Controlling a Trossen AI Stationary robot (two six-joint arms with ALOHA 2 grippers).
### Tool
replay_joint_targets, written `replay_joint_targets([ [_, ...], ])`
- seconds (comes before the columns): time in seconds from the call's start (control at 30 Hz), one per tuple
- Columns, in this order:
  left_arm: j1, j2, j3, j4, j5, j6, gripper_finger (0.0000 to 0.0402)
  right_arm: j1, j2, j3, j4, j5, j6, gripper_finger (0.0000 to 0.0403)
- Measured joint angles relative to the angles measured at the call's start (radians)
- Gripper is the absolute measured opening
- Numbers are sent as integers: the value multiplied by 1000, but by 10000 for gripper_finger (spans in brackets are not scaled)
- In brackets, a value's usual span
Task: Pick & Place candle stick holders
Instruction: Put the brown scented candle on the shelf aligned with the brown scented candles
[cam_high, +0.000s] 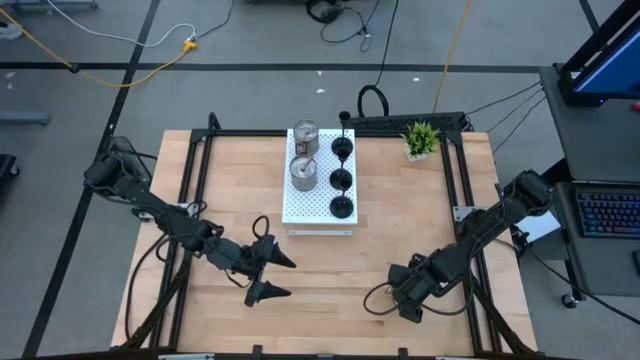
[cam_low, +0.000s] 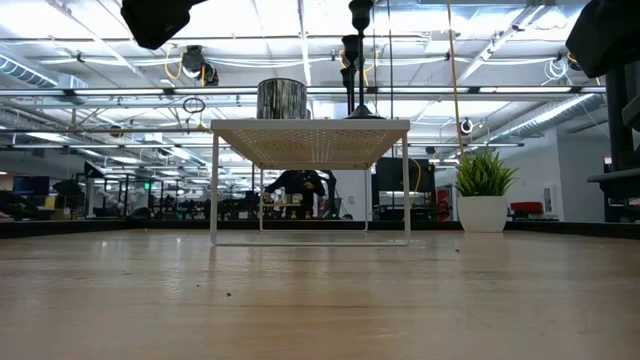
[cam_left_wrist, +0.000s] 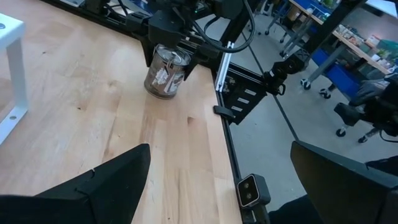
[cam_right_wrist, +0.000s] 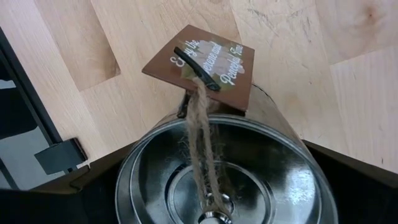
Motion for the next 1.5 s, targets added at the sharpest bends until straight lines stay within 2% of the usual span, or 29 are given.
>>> replay_joint_targets([
  [1.2, 0, 0, 0, 0, 0, 2, 395, 0, -1, 0, -42, -2, 8, 393],
  [1.33, 0, 0, 0, 0, 0, -1, 395, -2, -1, 0, -64, -2, 16, 383],
  [1.5, 0, 0, 0, 0, 0, -1, 395, -2, -2, 1, -82, -2, 19, 352],
])
